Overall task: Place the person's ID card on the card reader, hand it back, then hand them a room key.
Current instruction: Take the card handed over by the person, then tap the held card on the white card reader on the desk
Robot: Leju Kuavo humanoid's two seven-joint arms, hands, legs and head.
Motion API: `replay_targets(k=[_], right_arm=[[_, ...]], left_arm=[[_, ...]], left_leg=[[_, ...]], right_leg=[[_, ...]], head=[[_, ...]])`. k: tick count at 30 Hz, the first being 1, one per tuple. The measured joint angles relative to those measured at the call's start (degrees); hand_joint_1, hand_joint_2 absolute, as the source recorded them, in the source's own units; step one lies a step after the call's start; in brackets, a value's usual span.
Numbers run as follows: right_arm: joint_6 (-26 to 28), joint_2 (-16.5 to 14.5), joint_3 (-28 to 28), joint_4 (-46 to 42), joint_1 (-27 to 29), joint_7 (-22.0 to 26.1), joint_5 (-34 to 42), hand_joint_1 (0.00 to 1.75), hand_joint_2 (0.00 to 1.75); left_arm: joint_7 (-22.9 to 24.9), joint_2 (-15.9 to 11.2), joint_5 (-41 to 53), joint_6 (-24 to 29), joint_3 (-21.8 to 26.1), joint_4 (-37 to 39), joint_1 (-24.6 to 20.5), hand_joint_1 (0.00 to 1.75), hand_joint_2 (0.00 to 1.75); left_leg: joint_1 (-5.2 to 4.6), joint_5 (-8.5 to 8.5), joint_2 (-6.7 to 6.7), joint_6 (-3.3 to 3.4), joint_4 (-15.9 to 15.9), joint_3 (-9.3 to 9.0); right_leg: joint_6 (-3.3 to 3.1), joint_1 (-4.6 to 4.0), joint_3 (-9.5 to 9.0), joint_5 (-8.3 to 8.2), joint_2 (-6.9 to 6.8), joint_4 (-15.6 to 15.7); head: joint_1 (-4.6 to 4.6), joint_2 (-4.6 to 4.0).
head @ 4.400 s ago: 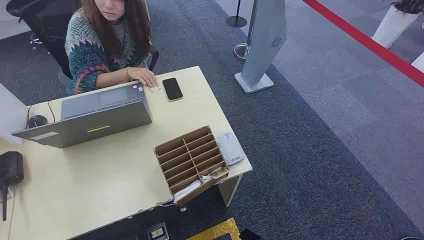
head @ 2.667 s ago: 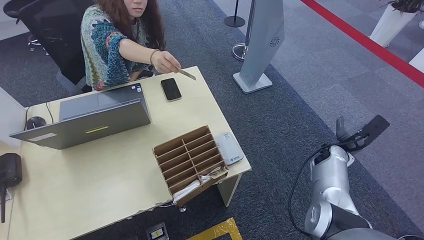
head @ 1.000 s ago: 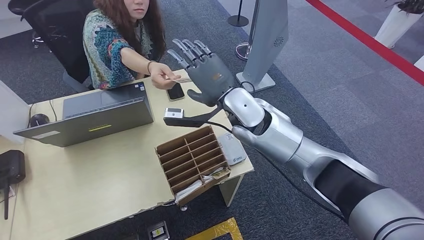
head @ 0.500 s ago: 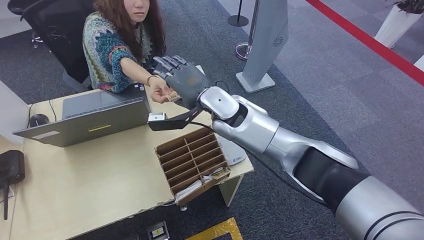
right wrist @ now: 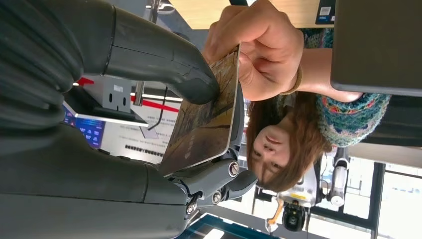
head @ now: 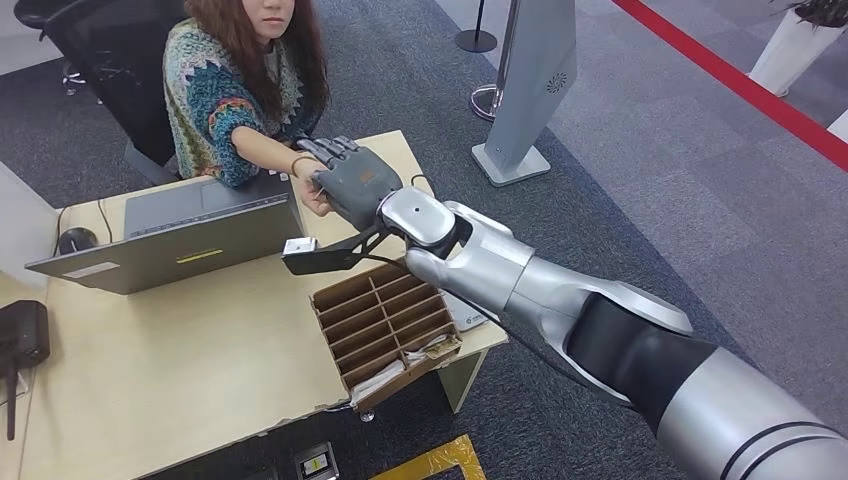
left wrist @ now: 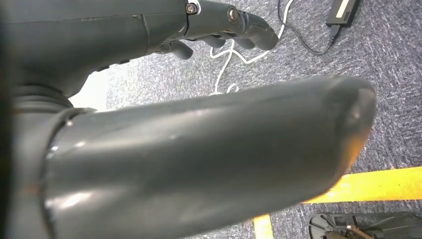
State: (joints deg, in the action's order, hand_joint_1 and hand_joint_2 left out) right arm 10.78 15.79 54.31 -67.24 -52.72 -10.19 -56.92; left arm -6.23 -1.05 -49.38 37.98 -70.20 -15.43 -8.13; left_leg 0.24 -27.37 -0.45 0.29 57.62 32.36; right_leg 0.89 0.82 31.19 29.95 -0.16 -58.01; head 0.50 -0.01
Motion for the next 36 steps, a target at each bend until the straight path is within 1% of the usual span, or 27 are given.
replay_targets(k=[12,27,31,36], right_arm=[[0.8,-0.7,0.0,2.5,-0.3,-0.3,2.5,1.75,1.75],[1.7,-1.0,-0.1,3.8,-0.5,-1.1,3.9,1.75,1.75],[4.8,0.2,-1.5,3.1,-0.1,-2.6,5.7,1.75,1.75],[6.1,3.9,-5.6,-1.2,1.8,-4.0,7.0,1.75,1.75]], left_arm=[[0.0,-0.1,-0.3,-0.1,0.0,0.0,0.2,0.0,0.0],[0.0,-0.5,-0.3,-0.7,0.0,0.0,0.2,0.0,0.0],[0.0,-0.6,-1.1,-0.2,0.2,0.1,0.5,0.0,0.0],[-0.1,-0.6,-2.4,0.5,0.5,0.1,1.3,0.0,0.0]], left_leg=[[0.0,0.01,0.0,0.0,0.0,-0.02],[0.0,0.01,0.04,-0.01,0.0,-0.06],[0.0,0.0,0.06,0.0,0.0,-0.1],[-0.01,-0.01,0.08,0.0,0.0,-0.09]], right_leg=[[0.0,0.0,-0.01,-0.01,0.0,0.0],[0.0,0.0,0.0,-0.01,0.04,0.0],[0.0,0.01,0.01,-0.01,0.08,0.0],[0.0,0.03,0.01,0.0,0.11,0.0]], head=[[0.0,0.01],[0.0,-0.01],[0.0,0.01],[0.0,-0.01]])
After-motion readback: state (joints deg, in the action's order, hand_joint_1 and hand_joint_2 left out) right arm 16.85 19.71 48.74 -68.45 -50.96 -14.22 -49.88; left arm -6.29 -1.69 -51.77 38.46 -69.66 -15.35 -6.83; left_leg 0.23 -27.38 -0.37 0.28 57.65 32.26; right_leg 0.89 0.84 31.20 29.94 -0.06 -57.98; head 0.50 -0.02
